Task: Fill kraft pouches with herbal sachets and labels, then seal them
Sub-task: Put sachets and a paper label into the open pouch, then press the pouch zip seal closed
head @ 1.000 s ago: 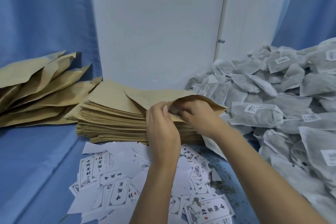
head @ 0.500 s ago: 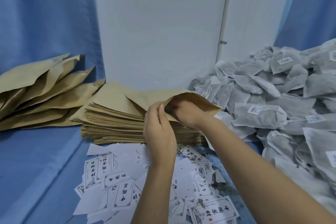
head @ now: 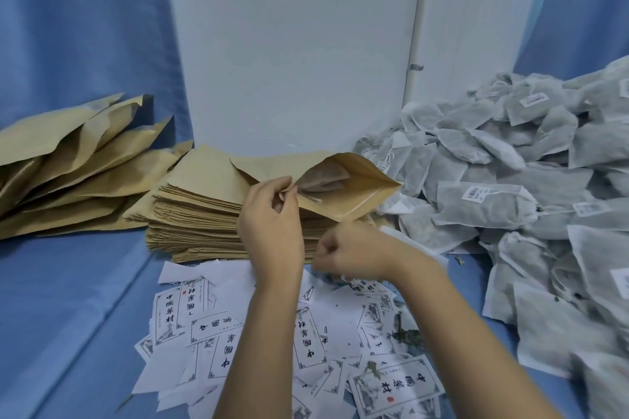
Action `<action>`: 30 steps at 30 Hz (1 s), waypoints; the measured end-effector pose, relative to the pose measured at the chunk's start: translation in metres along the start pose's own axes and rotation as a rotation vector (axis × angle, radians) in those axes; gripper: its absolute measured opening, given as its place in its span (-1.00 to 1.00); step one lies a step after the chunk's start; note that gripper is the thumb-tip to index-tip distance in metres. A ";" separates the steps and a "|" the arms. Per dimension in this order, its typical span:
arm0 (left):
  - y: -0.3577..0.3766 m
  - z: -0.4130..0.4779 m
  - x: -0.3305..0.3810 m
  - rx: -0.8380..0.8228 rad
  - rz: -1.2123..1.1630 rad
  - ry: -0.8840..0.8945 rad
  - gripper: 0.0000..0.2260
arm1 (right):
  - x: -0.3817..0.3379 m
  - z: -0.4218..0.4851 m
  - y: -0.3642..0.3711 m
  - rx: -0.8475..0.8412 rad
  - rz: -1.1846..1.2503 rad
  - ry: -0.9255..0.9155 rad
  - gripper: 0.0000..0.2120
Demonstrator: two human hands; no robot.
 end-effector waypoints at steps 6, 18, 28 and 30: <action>-0.001 0.001 -0.003 0.002 0.010 -0.020 -0.91 | 0.033 0.002 0.016 -0.207 -0.280 0.303 -0.47; -0.003 0.000 -0.009 0.031 -0.005 -0.023 -0.91 | 0.029 -0.006 -0.018 0.195 0.092 0.033 -0.85; 0.008 -0.008 -0.035 -0.016 -0.049 -0.339 -0.59 | 0.016 -0.053 -0.061 1.105 -0.076 -0.339 -0.94; 0.019 -0.015 -0.049 -0.114 -0.088 -0.539 -0.60 | 0.013 -0.048 -0.053 1.088 -0.258 -0.326 -0.92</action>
Point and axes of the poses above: each hand's wrist, its own z-axis towards the middle knuckle, its own y-axis out of the palm, x = y × z, the point moved 6 cm from there along z, towards the middle knuckle, and after that the axes turned 6 degrees about -x, right-handed, at the moved point
